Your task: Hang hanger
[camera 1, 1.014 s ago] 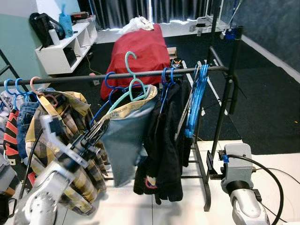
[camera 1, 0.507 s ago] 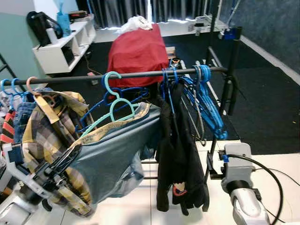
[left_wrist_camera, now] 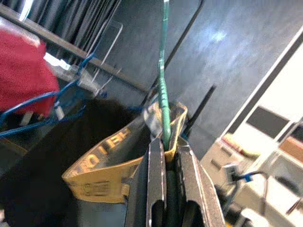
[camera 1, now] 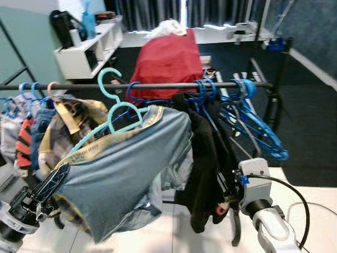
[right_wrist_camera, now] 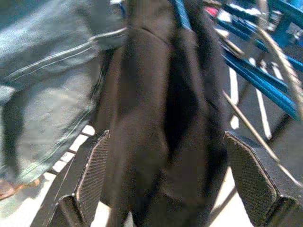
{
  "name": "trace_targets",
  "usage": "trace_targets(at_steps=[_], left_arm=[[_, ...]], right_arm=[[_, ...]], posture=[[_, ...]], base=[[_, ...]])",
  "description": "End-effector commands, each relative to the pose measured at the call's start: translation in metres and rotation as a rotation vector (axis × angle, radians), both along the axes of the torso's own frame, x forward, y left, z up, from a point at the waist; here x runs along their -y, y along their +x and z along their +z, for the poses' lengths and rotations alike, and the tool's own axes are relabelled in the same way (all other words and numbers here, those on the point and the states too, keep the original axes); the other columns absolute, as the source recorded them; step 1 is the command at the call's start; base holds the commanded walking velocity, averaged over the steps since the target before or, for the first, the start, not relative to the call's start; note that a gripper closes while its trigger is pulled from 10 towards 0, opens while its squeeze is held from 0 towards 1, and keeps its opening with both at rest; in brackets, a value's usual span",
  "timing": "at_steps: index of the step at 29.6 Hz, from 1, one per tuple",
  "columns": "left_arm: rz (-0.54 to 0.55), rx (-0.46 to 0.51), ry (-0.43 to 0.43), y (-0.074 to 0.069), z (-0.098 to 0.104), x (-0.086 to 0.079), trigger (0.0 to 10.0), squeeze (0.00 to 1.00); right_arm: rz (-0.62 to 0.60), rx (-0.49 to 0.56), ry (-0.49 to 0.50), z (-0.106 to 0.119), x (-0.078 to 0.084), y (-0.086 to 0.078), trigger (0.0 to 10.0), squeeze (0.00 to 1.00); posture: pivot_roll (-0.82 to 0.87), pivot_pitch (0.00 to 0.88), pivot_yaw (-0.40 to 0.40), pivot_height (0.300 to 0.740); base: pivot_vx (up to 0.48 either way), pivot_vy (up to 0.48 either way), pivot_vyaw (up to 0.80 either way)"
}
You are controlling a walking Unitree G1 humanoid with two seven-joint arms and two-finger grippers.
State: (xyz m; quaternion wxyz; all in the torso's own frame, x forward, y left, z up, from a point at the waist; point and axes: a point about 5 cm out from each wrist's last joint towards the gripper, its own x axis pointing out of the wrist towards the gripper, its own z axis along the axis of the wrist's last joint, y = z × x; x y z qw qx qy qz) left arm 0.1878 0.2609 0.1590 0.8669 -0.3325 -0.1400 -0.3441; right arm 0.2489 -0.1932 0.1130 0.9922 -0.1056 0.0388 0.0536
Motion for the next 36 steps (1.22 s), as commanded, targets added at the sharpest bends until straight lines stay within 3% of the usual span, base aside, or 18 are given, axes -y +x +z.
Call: trace_targets(at_steps=[1, 2, 3, 5, 6, 7, 9, 12, 13, 15, 17, 20, 25, 26, 27, 28, 30, 36], left_arm=[[-0.127, 0.002, -0.036, 0.005, -0.001, 0.038, 10.0, 0.0], [-0.127, 0.002, -0.036, 0.005, -0.001, 0.038, 10.0, 0.0], [-0.182, -0.009, -0.039, 0.011, -0.002, 0.065, 10.0, 0.0], [-0.182, -0.009, -0.039, 0.011, -0.002, 0.065, 10.0, 0.0], [-0.202, -0.017, -0.047, 0.018, -0.001, 0.086, 10.0, 0.0], [-0.202, -0.017, -0.047, 0.018, -0.001, 0.086, 10.0, 0.0], [-0.187, -0.032, -0.035, 0.025, -0.001, 0.112, 10.0, 0.0], [-0.132, -0.061, 0.024, 0.025, -0.007, 0.121, 10.0, 0.0], [-0.132, -0.061, 0.024, 0.025, -0.007, 0.121, 10.0, 0.0], [0.047, -0.106, 0.063, 0.03, -0.015, 0.112, 10.0, 0.0], [0.047, -0.106, 0.063, 0.03, -0.015, 0.112, 10.0, 0.0], [0.266, -0.135, 0.086, 0.031, -0.018, 0.1, 10.0, 0.0], [0.322, -0.146, 0.112, 0.031, -0.02, 0.099, 10.0, 0.0], [0.457, -0.198, 0.171, 0.033, -0.027, 0.093, 10.0, 0.0], [0.457, -0.198, 0.171, 0.033, -0.027, 0.093, 10.0, 0.0], [0.582, -0.254, 0.231, 0.033, -0.036, 0.087, 10.0, 0.0], [0.582, -0.254, 0.231, 0.033, -0.036, 0.087, 10.0, 0.0], [0.682, -0.287, 0.356, 0.033, -0.043, 0.09, 10.0, 0.0]], right_arm=[[0.028, -0.003, 0.015, -0.003, -0.004, 0.004, 10.0, 0.0], [0.028, -0.003, 0.015, -0.003, -0.004, 0.004, 10.0, 0.0], [0.036, -0.002, 0.017, -0.003, -0.005, 0.006, 10.0, 0.0], [0.036, -0.002, 0.017, -0.003, -0.005, 0.006, 10.0, 0.0], [0.041, -0.002, 0.019, -0.004, -0.006, 0.007, 10.0, 0.0], [0.041, -0.002, 0.019, -0.004, -0.006, 0.007, 10.0, 0.0], [0.055, -0.003, 0.022, -0.005, -0.008, 0.007, 10.0, 0.0], [0.074, -0.003, 0.02, -0.006, -0.011, 0.006, 10.0, 0.0], [0.074, -0.003, 0.02, -0.006, -0.011, 0.006, 10.0, 0.0], [0.092, -0.003, 0.02, -0.007, -0.013, 0.005, 10.0, 0.0], [0.092, -0.003, 0.02, -0.007, -0.013, 0.005, 10.0, 0.0], [0.111, -0.004, 0.022, -0.008, -0.014, 0.005, 10.0, 0.0], [0.117, -0.004, 0.022, -0.008, -0.014, 0.005, 10.0, 0.0], [0.133, -0.007, 0.021, -0.008, -0.015, 0.005, 10.0, 0.0], [0.133, -0.007, 0.021, -0.008, -0.015, 0.005, 10.0, 0.0], [0.148, -0.012, 0.024, -0.009, -0.017, 0.003, 10.0, 0.0], [0.148, -0.012, 0.024, -0.009, -0.017, 0.003, 10.0, 0.0], [0.176, -0.03, 0.037, -0.012, -0.021, -0.004, 10.0, 0.0]], posture=[[-0.1, 0.0, 0.021, 0.74], [-0.1, 0.0, 0.021, 0.74], [-0.1, 0.0, 0.019, 0.74], [-0.1, 0.0, 0.019, 0.74], [-0.1, 0.0, 0.019, 0.74], [-0.1, 0.0, 0.019, 0.74], [-0.1, 0.0, 0.019, 0.74], [-0.1, 0.0, 0.017, 0.74], [-0.1, 0.0, 0.017, 0.74], [-0.09, 0.0, 0.011, 0.74], [-0.09, 0.0, 0.011, 0.74], [-0.08, 0.0, -0.002, 0.74], [-0.08, 0.0, -0.002, 0.74], [-0.08, 0.0, -0.009, 0.74], [-0.08, 0.0, -0.009, 0.74], [-0.09, 0.0, -0.015, 0.74], [-0.09, 0.0, -0.015, 0.74], [-0.09, 0.002, -0.02, 0.74]], base=[[0.0, 0.0, 0.7], [0.0, 0.0, 0.7], [0.0, 0.0, 0.7], [0.0, 0.0, 0.7], [0.0, 0.0, 0.7], [0.0, 0.0, 0.7], [0.0, 0.0, 0.7], [0.0, 0.0, 0.7], [0.0, 0.0, 0.7], [0.0, 0.0, 0.7], [0.0, 0.0, 0.7], [0.0, 0.0, 0.7], [0.0, 0.0, 0.7], [0.0, 0.0, 0.7], [0.0, 0.0, 0.7], [0.0, 0.0, 0.7], [0.0, 0.0, 0.7], [0.0, 0.0, 0.7]])
